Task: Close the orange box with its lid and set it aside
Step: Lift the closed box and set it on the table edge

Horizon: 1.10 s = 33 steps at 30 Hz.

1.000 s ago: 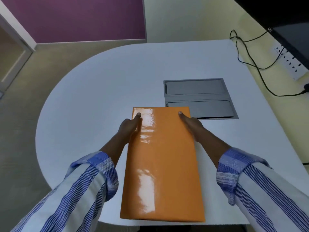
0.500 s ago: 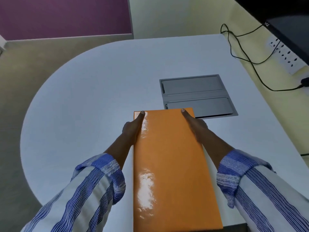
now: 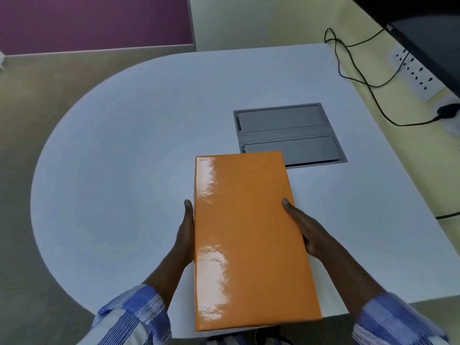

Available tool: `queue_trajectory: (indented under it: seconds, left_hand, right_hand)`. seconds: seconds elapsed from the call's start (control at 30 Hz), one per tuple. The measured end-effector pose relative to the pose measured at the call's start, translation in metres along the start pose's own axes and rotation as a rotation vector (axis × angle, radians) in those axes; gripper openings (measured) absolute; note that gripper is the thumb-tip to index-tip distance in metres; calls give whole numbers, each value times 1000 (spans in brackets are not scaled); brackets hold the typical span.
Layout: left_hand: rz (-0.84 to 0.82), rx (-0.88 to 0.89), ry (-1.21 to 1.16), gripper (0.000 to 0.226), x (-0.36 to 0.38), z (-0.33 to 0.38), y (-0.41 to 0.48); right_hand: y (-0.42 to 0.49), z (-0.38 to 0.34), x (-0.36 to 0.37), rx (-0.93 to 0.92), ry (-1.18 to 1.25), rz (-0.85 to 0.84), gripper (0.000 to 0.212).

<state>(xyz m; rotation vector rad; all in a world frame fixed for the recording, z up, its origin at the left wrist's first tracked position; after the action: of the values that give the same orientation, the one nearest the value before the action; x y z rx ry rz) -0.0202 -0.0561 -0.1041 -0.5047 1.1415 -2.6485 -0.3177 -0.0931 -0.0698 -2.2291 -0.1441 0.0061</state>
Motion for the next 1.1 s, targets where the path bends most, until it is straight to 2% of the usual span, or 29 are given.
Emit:
queue_trajectory:
  seconds: [0.07,0.2,0.27,0.43,0.5,0.57,0.63,0.7,0.8,0.93,1.1]
  left_hand:
    - [-21,-36,-40,83,6,-3,-1]
    - [-188,-14,-98,74,29,1,-4]
    - [-220,25,-10,70,47,7,-12]
    - [-198,122,174,79,90,9,-13]
    - [-195,130,161,76,112,3,-12]
    - [-198,135,157,81,138,-3,-11]
    - [-178,133,194,93,166,-9,-11]
    - [-147,129,236,103,193,-16,-9]
    - [-171,128,219,106,237,-26,-7]
    - [-213,128,232,115,293,-45,-8]
    - [-228,68,244,107,348,-73,-4]
  right_hand:
    - [-3,3,-5,6,45,2,70]
    - [-5,-1,-24,-10,88,15,73]
    - [-9,-7,-38,-29,96,16,73]
    - [-22,-31,-81,-98,65,23,70]
    - [-32,-44,-100,-154,-33,96,81]
    - [-42,-56,-125,-236,-236,289,95]
    - [-57,-69,-144,-381,-502,526,97]
    - [-76,-77,-150,-591,-728,659,94]
    - [-94,-66,-147,-763,-938,643,90]
    - [-94,-32,-158,-731,-1160,597,88]
    - [-87,-7,-198,-664,-1209,635,87]
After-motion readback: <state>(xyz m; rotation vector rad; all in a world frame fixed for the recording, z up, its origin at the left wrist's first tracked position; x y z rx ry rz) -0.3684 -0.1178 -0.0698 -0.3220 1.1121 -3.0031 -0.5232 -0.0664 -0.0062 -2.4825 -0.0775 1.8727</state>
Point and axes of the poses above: each hand's wrist, its own y-axis towards the middle knuckle, its own x-axis out of the palm, z = x × y, the point moved 6 cm from there along y, towards the middle knuckle, and after that the axes turned 4 degrees about z, right-handed, at the moved point
